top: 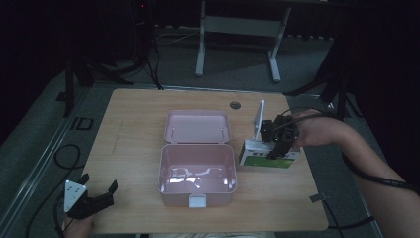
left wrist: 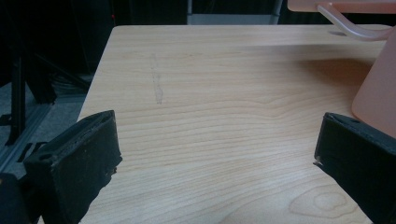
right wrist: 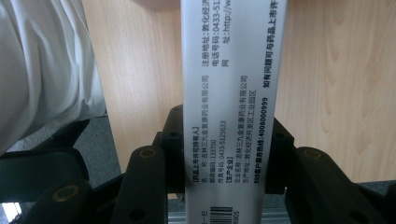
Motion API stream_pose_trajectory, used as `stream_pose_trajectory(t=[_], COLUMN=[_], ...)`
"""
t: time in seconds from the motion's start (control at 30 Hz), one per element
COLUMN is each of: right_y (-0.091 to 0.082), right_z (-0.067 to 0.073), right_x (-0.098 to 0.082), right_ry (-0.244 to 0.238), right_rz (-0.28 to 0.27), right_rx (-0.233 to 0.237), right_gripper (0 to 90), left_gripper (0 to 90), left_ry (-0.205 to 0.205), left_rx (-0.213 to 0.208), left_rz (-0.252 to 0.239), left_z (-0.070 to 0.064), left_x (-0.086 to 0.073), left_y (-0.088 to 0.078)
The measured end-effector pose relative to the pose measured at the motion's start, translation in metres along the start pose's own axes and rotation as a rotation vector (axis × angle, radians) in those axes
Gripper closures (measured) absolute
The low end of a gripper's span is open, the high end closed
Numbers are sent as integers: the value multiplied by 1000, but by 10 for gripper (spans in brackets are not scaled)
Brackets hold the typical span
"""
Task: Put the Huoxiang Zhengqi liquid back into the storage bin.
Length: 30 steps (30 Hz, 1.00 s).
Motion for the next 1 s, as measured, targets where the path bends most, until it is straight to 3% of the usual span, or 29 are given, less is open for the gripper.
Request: stream_pose_trajectory(t=[0.13,0.37,1.0], right_y=[-8,-17,-15], right_z=[3,11,40], right_x=[14,42,115], right_ry=[-4,-29,-108], right_rz=[-2,8,13], right_rx=[8,-24,-28], right_gripper=[619,619,618], left_gripper=[3,3,3], left_ry=[3,3,4], left_rx=[-1,-1,-5], left_rz=[3,3,6], left_z=[0,0,0], left_x=[0,0,0], left_y=[0,0,0])
Point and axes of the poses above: each handheld gripper's, and its own axes: y roughly forward along the jaws, x roughly out of its top, z roughly to its left, the point moved 3 cm from there along y, roughly forward along the jaws, and after that the axes turned 5 degrees about y, right-handed, at the moved point
